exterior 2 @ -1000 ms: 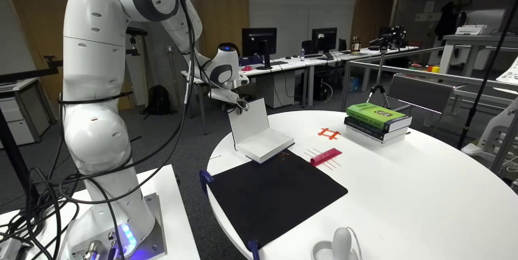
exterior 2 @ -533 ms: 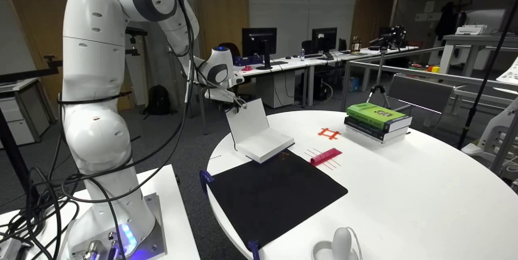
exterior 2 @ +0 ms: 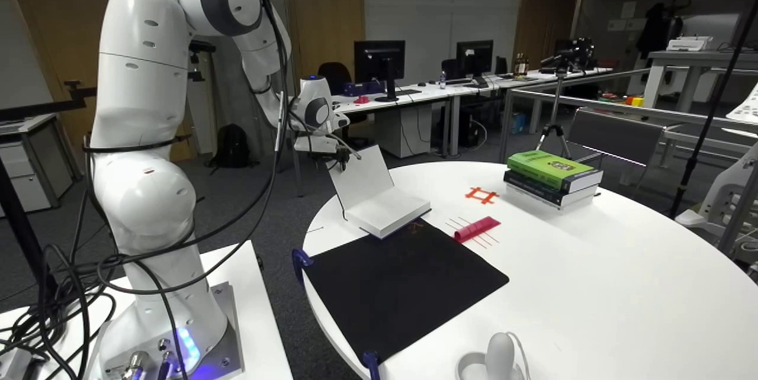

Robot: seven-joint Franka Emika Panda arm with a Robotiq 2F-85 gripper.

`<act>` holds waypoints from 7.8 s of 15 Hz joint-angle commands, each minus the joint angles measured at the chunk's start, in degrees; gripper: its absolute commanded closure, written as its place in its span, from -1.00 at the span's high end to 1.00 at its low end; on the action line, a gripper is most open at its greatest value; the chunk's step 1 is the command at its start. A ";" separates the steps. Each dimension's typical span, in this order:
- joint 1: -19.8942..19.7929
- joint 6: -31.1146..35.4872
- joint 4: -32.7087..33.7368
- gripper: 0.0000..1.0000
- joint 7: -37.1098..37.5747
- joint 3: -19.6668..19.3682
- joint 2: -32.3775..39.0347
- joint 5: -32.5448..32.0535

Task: Open the blue book

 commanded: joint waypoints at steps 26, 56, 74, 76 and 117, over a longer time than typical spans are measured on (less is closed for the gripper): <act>16.01 -1.37 11.89 1.00 14.00 -11.76 12.80 -14.15; 21.32 -6.03 17.50 1.00 13.38 -16.02 21.94 -13.59; 30.80 -4.87 15.92 1.00 27.87 -24.35 14.92 -18.76; 32.61 -5.21 15.18 1.00 31.54 -25.93 13.49 -19.66; -5.48 -19.43 -5.91 1.00 6.32 -8.35 -24.55 2.26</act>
